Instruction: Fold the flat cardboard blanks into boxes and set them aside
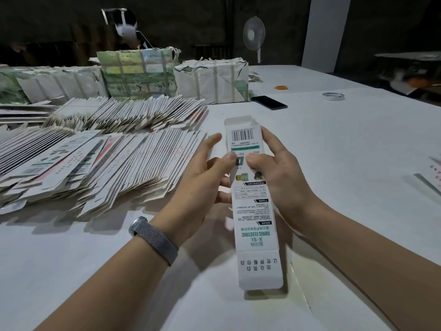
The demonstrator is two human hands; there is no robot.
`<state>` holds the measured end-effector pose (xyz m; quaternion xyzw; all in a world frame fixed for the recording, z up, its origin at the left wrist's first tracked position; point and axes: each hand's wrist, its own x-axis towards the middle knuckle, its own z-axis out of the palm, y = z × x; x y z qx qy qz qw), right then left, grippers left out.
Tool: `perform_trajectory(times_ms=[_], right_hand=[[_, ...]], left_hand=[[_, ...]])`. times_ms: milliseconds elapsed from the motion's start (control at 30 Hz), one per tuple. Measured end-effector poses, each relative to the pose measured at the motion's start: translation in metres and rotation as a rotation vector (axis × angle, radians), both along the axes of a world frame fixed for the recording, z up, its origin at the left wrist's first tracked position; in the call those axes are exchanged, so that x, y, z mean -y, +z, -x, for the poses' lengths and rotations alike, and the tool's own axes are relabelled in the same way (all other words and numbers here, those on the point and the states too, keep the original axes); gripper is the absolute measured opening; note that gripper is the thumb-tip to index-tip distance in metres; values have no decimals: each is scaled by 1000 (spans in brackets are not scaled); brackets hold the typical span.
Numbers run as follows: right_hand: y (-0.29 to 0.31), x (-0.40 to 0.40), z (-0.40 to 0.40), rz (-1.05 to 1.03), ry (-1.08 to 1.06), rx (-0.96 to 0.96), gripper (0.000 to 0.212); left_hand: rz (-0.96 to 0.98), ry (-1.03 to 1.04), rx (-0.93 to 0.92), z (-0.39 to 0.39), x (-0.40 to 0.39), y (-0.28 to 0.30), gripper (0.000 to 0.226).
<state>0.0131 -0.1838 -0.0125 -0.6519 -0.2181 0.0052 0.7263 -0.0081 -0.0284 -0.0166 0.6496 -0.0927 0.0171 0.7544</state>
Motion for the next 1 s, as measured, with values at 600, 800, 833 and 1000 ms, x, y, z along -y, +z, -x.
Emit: perform_trajectory(times_ms=[600,800,833,1000], right_hand=[[3,0,6,9,58,-8,43],[5,2,5,-15,53,-22,47],[5,2,4,-7,53,-19,46],[2,-3,4,-30,-33,12,37]], left_hand=[[26,-55,48,-7,-7,-2,38],[-12,-54,55,-3,-3,0,35],[-17,-53,53,-2,-2,1,35],[-19,-54,57,-1,-1,3,39]])
